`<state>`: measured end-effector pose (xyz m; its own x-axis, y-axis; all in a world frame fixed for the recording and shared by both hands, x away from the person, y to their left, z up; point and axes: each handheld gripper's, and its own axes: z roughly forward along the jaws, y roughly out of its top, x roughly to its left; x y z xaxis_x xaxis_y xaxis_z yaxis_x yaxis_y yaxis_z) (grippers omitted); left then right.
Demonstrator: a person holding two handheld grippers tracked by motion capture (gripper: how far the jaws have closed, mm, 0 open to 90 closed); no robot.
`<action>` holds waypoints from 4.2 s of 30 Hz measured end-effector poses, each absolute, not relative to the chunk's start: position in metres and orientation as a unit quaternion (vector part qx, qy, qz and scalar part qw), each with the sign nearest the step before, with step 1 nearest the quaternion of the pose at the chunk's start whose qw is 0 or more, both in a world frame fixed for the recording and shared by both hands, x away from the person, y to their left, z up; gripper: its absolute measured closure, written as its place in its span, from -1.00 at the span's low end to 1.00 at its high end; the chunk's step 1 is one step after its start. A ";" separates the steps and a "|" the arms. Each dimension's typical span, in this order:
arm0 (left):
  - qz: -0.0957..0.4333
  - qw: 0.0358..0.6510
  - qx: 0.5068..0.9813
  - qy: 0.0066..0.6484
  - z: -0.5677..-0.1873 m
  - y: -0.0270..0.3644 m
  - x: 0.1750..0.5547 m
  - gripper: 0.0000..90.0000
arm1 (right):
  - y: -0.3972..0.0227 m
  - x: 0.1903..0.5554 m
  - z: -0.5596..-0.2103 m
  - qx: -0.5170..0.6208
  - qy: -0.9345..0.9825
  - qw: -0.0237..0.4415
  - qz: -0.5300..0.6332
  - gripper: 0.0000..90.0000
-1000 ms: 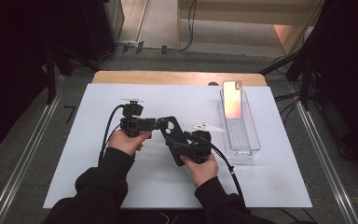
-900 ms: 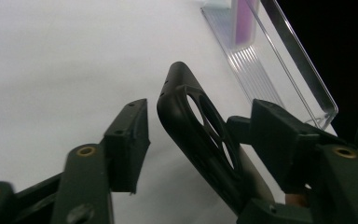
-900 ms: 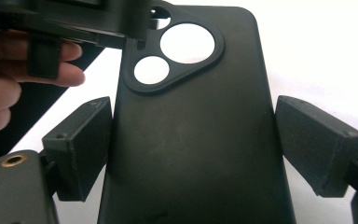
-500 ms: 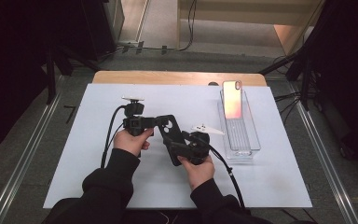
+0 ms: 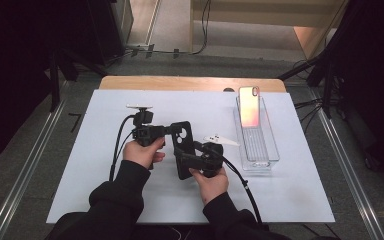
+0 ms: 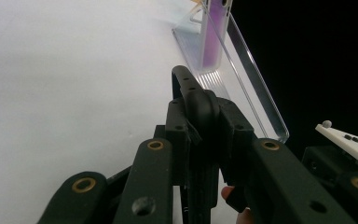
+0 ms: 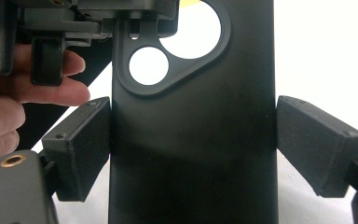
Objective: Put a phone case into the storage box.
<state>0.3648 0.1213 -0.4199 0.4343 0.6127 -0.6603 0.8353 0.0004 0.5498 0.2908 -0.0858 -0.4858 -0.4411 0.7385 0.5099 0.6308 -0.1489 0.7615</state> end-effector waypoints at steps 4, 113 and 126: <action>-0.122 0.486 0.692 0.519 -0.419 0.122 0.365 0.73 | -0.086 0.290 -0.484 0.521 0.652 0.057 0.548 -0.74; 0.009 0.459 0.826 0.326 -0.432 0.192 0.301 -0.31 | -0.267 0.451 -0.457 0.604 0.670 0.202 0.381 -1.00; 0.001 0.456 0.823 0.339 -0.434 0.197 0.301 -0.31 | -0.262 0.394 -0.416 0.541 0.706 0.161 0.428 -1.00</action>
